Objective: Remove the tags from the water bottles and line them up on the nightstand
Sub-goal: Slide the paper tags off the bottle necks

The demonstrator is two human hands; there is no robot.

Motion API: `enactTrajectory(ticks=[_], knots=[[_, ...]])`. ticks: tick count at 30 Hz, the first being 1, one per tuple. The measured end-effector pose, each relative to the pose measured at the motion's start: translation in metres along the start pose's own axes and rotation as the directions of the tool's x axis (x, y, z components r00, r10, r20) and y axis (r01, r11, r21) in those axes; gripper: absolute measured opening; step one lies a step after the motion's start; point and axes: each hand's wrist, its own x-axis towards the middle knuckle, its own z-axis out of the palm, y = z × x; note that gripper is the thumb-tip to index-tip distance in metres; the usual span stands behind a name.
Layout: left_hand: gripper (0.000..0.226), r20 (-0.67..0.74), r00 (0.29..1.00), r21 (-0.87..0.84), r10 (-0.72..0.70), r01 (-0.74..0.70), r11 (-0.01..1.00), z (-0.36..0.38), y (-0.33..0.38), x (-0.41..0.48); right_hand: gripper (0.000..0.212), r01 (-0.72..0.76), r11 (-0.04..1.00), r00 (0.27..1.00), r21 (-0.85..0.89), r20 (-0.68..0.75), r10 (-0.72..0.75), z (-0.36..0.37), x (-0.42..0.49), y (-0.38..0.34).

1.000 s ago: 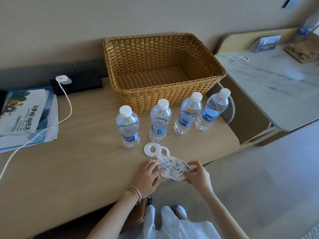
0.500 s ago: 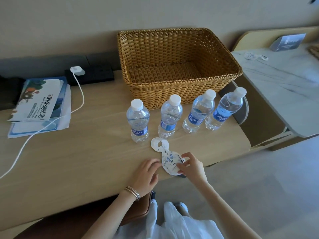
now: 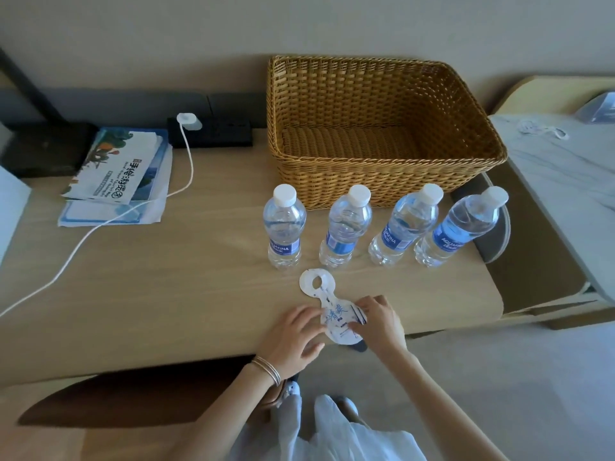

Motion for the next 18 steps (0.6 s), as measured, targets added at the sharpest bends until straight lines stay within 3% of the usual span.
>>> enactTrajectory(ticks=[5, 9, 13, 18], knots=[[0.047, -0.005, 0.996, 0.021, -0.087, 0.087, 0.996, 0.007, 0.018, -0.001, 0.027, 0.049, 0.986, 0.999, 0.161, 0.015, -0.052, 0.001, 0.002, 0.007], [0.044, -0.046, 0.988, 0.027, -0.150, 0.151, 0.988, 0.011, 0.027, -0.001, 0.026, 0.037, 0.943, 0.987, 0.331, 0.133, -0.086, 0.000, 0.003, 0.011], [0.038, -0.023, 0.979, 0.052, -0.200, 0.201, 0.978, 0.013, 0.032, -0.002, 0.024, 0.078, 0.923, 0.984, 0.376, 0.117, -0.131, -0.001, 0.008, 0.015], [0.033, -0.029, 0.979, 0.080, -0.202, 0.204, 0.976, 0.010, 0.038, -0.010, 0.026, 0.107, 0.946, 0.962, 0.307, 0.209, -0.177, -0.002, 0.007, 0.012]])
